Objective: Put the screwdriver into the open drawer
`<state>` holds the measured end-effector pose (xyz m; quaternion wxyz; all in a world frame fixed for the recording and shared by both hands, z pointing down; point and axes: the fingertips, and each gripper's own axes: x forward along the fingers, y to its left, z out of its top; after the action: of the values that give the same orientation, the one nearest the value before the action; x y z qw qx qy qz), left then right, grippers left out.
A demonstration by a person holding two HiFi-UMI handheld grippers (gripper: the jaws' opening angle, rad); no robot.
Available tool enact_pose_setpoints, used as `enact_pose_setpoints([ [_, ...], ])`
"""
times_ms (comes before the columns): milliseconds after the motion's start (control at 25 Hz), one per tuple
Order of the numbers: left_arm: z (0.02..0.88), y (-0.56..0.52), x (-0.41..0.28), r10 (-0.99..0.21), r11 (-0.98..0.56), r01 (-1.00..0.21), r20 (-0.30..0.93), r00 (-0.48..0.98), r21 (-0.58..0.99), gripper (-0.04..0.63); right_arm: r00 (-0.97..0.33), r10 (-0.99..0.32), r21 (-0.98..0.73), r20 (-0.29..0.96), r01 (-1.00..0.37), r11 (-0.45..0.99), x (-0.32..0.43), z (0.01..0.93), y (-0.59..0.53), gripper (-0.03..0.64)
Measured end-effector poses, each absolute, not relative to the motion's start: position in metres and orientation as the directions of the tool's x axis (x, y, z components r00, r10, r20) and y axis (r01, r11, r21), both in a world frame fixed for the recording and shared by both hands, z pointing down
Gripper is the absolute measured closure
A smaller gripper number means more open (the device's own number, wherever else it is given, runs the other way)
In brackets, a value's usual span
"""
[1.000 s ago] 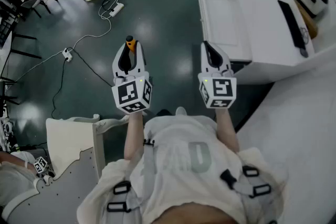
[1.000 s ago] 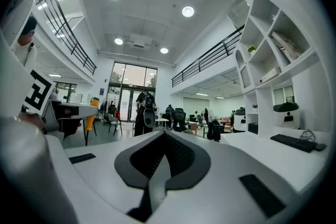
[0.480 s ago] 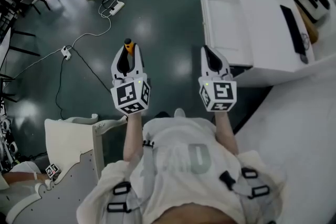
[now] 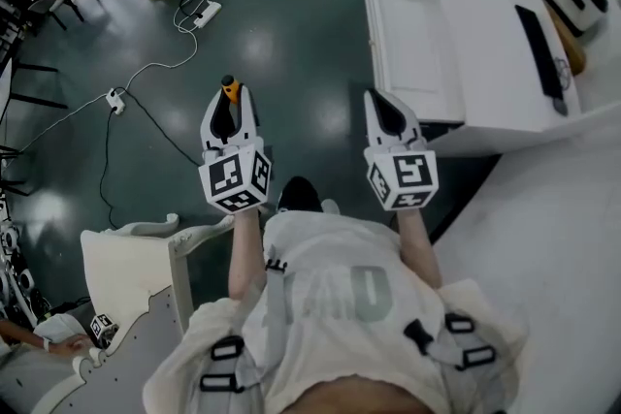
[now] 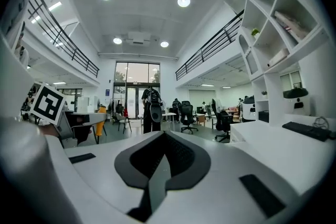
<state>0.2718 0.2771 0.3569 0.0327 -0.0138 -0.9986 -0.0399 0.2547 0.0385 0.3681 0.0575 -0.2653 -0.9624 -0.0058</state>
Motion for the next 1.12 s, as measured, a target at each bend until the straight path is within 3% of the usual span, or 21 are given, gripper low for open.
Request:
enact_pose_setpoints([
  [280,0.371,0.27,0.238,0.004,0.995,0.012,0.074,-0.997,0.104,0.483,-0.831,0.53,0.014,0.167,0.54,0.842,0.232,0.385,0.043,0.615],
  [560,0.364,0.281,0.156,-0.052,0.994,-0.048,0.044,-0.998,0.096,0.483,-0.832,0.521,0.071,0.188,0.541,0.838,0.179,0.381,0.069,0.615],
  [1120,0.351,0.324,-0.011,-0.181,0.982,-0.179,0.025,-0.983,0.063,0.483,-0.862,0.466,0.053,0.201,0.485,0.873,0.023,0.372,0.136,0.615],
])
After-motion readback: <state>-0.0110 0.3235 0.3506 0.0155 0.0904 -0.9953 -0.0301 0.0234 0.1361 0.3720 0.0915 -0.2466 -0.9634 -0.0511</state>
